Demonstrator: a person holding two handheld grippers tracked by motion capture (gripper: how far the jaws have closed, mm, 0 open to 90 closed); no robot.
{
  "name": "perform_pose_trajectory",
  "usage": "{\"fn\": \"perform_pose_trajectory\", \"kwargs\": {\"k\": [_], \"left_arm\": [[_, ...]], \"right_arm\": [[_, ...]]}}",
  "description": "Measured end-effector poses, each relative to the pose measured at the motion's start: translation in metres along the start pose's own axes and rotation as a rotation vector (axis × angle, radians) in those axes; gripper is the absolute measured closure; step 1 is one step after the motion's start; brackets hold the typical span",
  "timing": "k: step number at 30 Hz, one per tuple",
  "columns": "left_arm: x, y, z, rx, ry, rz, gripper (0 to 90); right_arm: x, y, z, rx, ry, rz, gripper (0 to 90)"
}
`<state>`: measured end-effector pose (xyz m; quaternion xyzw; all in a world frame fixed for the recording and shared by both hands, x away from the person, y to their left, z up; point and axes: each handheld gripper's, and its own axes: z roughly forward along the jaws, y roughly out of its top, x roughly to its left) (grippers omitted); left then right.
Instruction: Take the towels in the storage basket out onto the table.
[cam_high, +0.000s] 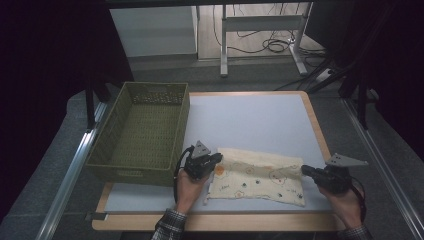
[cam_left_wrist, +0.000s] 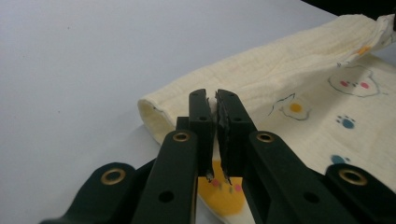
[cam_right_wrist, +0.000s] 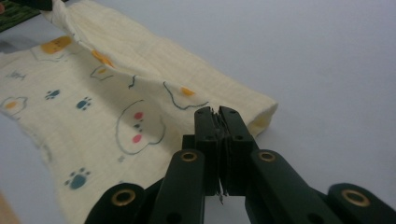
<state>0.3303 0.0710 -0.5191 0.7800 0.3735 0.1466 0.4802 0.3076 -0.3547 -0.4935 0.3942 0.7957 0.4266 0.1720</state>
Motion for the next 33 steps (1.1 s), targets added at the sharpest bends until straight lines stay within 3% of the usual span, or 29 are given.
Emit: {"fn": "perform_pose_trajectory", "kwargs": {"k": [8, 24, 33], "left_arm": [[-0.012, -0.016, -0.012, -0.004, -0.021, -0.002, 85.3], [-0.034, -0.036, -0.037, -0.012, -0.029, 0.039, 85.0], [-0.040, -0.054, -0.044, 0.025, -0.059, 0.028, 82.3]], "right_arm": [[0.017, -0.012, -0.008, 0.003, 0.011, -0.010, 87.1], [0.039, -0.039, -0.019, 0.004, 0.039, -0.009, 86.6], [0.046, -0.046, -0.020, 0.015, 0.049, -0.013, 82.0]]}}
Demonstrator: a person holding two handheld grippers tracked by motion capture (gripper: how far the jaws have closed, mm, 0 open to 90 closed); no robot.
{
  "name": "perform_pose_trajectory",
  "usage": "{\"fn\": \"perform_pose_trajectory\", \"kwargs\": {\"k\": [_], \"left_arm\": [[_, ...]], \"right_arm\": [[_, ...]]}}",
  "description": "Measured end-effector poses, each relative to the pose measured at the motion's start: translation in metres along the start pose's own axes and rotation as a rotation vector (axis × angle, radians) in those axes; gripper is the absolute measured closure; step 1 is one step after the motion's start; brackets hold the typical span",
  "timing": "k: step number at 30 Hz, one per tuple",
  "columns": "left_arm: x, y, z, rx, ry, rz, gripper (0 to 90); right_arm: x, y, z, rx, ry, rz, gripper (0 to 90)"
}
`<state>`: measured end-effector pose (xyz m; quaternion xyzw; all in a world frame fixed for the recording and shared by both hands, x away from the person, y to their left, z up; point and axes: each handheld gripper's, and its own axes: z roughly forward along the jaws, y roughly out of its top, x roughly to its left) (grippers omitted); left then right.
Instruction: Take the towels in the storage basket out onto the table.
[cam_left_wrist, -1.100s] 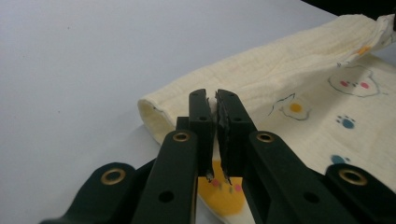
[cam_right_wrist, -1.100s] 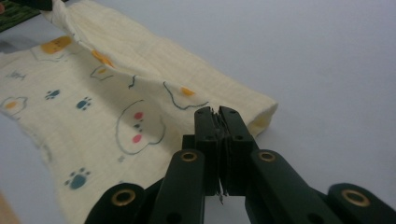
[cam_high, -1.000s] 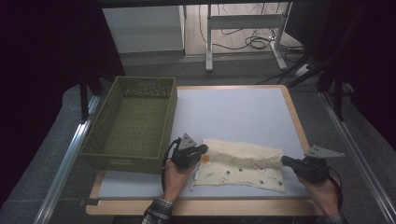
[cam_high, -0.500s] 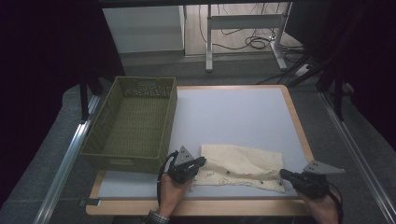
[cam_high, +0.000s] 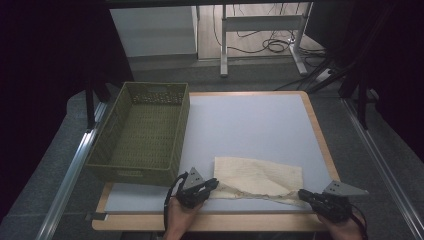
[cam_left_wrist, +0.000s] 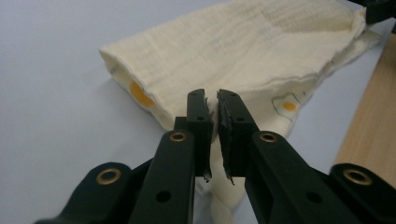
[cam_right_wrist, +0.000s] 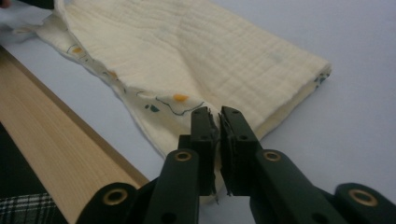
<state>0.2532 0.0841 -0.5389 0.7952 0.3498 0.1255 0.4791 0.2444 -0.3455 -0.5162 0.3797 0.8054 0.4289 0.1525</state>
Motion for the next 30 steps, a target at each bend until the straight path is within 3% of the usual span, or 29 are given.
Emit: {"fn": "perform_pose_trajectory", "kwargs": {"k": [3, 9, 14, 17, 20, 23, 30], "left_arm": [[-0.004, -0.008, -0.009, -0.010, -0.028, -0.029, 74.1], [-0.001, -0.001, -0.023, -0.052, -0.026, -0.043, 62.5], [0.000, 0.012, -0.013, -0.015, 0.001, -0.029, 49.0], [-0.002, 0.013, -0.001, 0.020, 0.013, -0.015, 52.5], [0.001, 0.008, 0.004, 0.035, 0.009, -0.033, 58.7], [0.005, 0.005, 0.005, 0.042, -0.003, -0.044, 64.7], [0.005, 0.002, 0.011, 0.076, -0.005, -0.039, 70.4]], "right_arm": [[0.002, -0.003, -0.008, -0.002, -0.004, 0.012, 71.9], [0.002, 0.001, -0.027, -0.031, -0.018, 0.013, 69.7], [0.000, 0.012, -0.030, -0.053, -0.023, 0.018, 67.4], [0.005, 0.014, -0.014, -0.033, 0.005, 0.005, 66.6], [0.009, 0.009, -0.005, -0.005, 0.017, -0.009, 66.7], [0.012, 0.002, -0.001, 0.004, 0.039, -0.004, 66.7], [0.011, -0.005, 0.005, 0.039, 0.035, -0.003, 69.5]]}}
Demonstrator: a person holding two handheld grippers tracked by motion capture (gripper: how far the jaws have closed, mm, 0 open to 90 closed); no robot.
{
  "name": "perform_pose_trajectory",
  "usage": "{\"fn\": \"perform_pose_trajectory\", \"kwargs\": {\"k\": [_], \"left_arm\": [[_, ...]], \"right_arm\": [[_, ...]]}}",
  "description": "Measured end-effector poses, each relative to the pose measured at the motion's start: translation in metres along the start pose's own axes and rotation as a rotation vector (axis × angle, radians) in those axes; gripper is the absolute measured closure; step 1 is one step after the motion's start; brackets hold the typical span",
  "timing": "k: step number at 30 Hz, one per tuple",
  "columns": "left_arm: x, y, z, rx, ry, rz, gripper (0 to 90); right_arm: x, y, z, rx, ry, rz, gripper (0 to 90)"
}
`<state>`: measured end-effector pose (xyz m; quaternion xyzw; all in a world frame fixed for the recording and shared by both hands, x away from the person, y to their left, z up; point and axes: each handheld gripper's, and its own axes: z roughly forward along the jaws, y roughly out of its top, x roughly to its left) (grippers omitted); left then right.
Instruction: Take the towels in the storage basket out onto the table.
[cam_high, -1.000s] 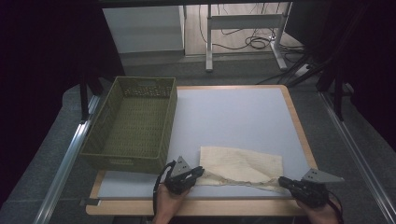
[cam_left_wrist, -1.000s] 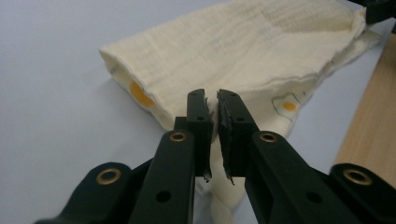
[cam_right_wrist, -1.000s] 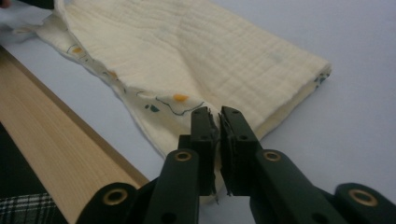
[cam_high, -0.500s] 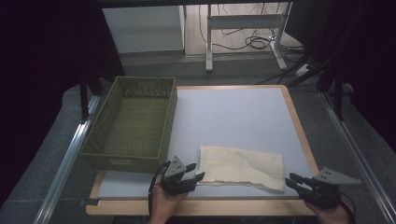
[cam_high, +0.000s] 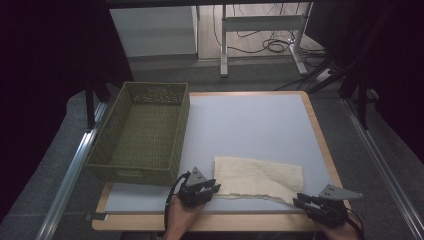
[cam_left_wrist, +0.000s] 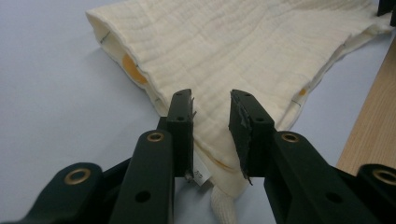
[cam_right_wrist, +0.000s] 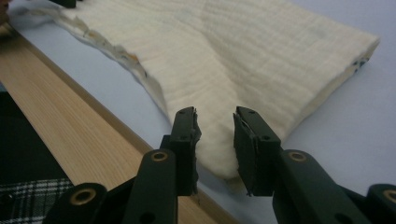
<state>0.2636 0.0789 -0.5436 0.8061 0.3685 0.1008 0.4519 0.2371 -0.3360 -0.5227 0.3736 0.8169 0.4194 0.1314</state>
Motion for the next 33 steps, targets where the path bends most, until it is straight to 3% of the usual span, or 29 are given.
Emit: {"fn": "perform_pose_trajectory", "kwargs": {"k": [5, 8, 11, 15, 19, 21, 23, 26, 29, 33], "left_arm": [[-0.001, 0.000, 0.004, 0.047, 0.007, 0.011, 75.3], [-0.004, 0.001, 0.005, 0.061, 0.015, 0.040, 89.7], [-0.004, 0.002, 0.005, 0.065, 0.001, 0.038, 90.0], [-0.006, 0.005, -0.008, 0.013, -0.019, 0.042, 88.9], [-0.013, 0.005, -0.008, 0.033, -0.065, 0.059, 75.4], [-0.015, 0.003, -0.002, 0.065, -0.055, 0.078, 73.3], [-0.015, 0.001, 0.003, 0.094, -0.027, 0.091, 75.8], [-0.013, 0.001, 0.003, 0.093, -0.030, 0.091, 88.3], [-0.014, 0.005, -0.006, 0.047, -0.034, 0.081, 88.8], [-0.016, 0.008, -0.018, 0.036, -0.032, 0.088, 88.8]], "right_arm": [[0.000, -0.004, 0.004, 0.011, -0.009, -0.005, 73.9], [-0.001, -0.004, 0.004, 0.009, -0.011, -0.005, 75.0], [-0.002, -0.004, 0.004, 0.008, -0.011, -0.006, 75.0], [-0.002, -0.004, 0.004, 0.008, -0.007, -0.003, 74.9], [-0.003, -0.004, 0.004, 0.005, -0.005, 0.001, 74.7], [-0.003, -0.004, 0.004, 0.005, -0.005, 0.002, 74.5], [-0.003, -0.004, 0.004, 0.005, -0.007, 0.001, 74.4], [-0.003, -0.004, 0.004, 0.004, -0.005, 0.003, 74.4], [-0.003, -0.004, 0.003, -0.001, -0.004, 0.010, 74.5], [-0.003, -0.003, 0.001, -0.006, -0.004, 0.012, 74.5]]}}
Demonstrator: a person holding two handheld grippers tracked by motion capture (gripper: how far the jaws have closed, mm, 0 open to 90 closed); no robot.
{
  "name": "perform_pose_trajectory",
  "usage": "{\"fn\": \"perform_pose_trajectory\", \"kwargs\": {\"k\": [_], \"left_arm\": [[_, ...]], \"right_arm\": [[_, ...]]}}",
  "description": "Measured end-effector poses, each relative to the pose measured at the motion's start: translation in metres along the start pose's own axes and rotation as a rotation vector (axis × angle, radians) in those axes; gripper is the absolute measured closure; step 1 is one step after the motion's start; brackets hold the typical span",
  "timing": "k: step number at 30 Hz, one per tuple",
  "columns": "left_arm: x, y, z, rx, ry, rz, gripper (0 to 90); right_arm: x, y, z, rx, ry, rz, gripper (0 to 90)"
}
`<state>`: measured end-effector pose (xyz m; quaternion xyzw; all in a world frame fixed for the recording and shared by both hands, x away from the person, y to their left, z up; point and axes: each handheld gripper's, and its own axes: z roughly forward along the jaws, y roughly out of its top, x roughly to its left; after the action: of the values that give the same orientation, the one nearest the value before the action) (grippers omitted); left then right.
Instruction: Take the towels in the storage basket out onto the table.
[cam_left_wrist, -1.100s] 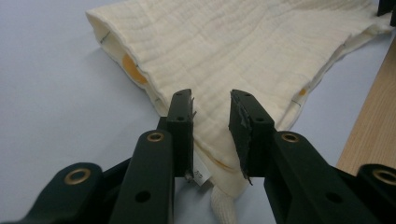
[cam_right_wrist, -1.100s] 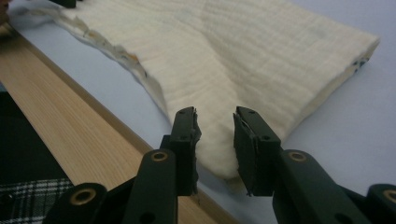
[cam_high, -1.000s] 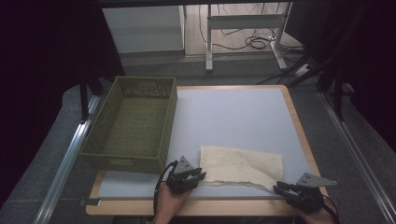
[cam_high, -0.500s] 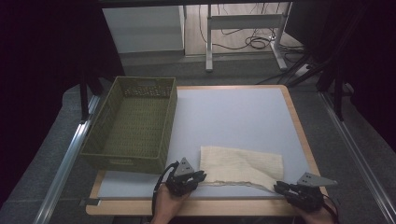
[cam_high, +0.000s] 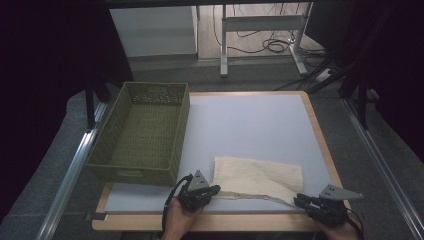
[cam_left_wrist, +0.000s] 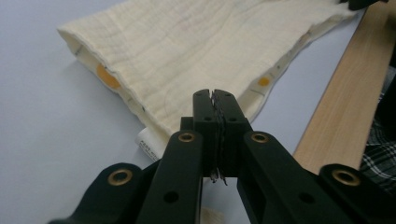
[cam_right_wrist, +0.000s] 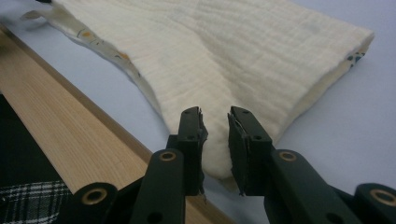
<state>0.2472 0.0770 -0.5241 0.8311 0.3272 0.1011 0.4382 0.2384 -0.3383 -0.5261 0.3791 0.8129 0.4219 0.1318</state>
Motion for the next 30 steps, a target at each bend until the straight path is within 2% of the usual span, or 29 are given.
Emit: {"fn": "perform_pose_trajectory", "kwargs": {"k": [5, 6, 7, 8, 10, 11, 13, 14, 15, 16, 20, 23, 24, 25, 26, 27, 28, 30], "left_arm": [[-0.004, -0.007, 0.000, 0.037, -0.010, 0.004, 88.2], [-0.003, -0.012, 0.007, 0.071, -0.021, 0.000, 87.0], [-0.003, -0.012, 0.007, 0.071, -0.021, 0.000, 85.0], [0.000, -0.014, 0.011, 0.055, -0.045, -0.024, 82.3], [0.000, -0.012, 0.011, 0.051, -0.045, -0.031, 69.0], [0.000, -0.007, 0.006, 0.035, -0.019, -0.014, 66.7], [0.001, -0.004, 0.004, 0.022, -0.021, -0.016, 66.8], [0.001, 0.004, 0.001, 0.006, -0.002, -0.006, 66.8], [0.001, 0.004, 0.001, 0.006, -0.002, -0.006, 66.7], [0.003, 0.013, 0.001, 0.002, 0.021, 0.010, 66.4], [0.014, 0.031, 0.013, -0.008, 0.079, 0.004, 65.2], [0.019, 0.040, 0.021, -0.009, 0.099, 0.003, 67.3], [0.025, 0.048, 0.029, -0.010, 0.116, -0.001, 68.4], [0.025, 0.048, 0.029, -0.010, 0.116, -0.001, 68.6], [0.033, 0.054, 0.035, -0.007, 0.153, -0.008, 68.6], [0.033, 0.054, 0.035, -0.007, 0.153, -0.008, 68.5], [0.044, 0.057, 0.040, -0.005, 0.167, -0.042, 68.3], [0.054, 0.057, 0.044, -0.001, 0.188, -0.073, 66.8]], "right_arm": [[0.000, -0.001, 0.002, 0.005, -0.001, -0.001, 74.4], [-0.001, -0.001, 0.002, 0.007, -0.001, 0.000, 74.4], [-0.001, -0.001, 0.002, 0.007, -0.001, 0.000, 74.4], [-0.001, -0.001, 0.002, 0.008, -0.001, 0.001, 74.3], [0.000, 0.000, 0.000, 0.003, 0.000, -0.001, 73.0], [-0.001, 0.001, -0.002, -0.004, -0.004, -0.004, 71.8], [-0.001, 0.002, -0.004, -0.010, -0.011, -0.005, 70.6], [-0.004, 0.005, -0.008, -0.025, -0.030, -0.003, 69.5], [-0.004, 0.005, -0.008, -0.025, -0.030, -0.003, 69.5], [-0.008, 0.010, -0.013, -0.042, -0.049, 0.003, 68.4], [-0.017, 0.025, -0.018, -0.072, -0.087, 0.011, 66.6], [-0.025, 0.034, -0.015, -0.076, -0.103, 0.010, 64.4], [-0.035, 0.042, -0.006, -0.067, -0.123, 0.011, 63.9], [-0.035, 0.042, -0.006, -0.067, -0.123, 0.011, 63.9], [-0.046, 0.048, 0.005, -0.056, -0.137, 0.023, 63.9], [-0.046, 0.048, 0.005, -0.056, -0.137, 0.023, 63.9], [-0.056, 0.052, 0.015, -0.042, -0.152, 0.035, 63.9], [-0.061, 0.055, 0.023, -0.037, -0.157, 0.038, 63.9]]}}
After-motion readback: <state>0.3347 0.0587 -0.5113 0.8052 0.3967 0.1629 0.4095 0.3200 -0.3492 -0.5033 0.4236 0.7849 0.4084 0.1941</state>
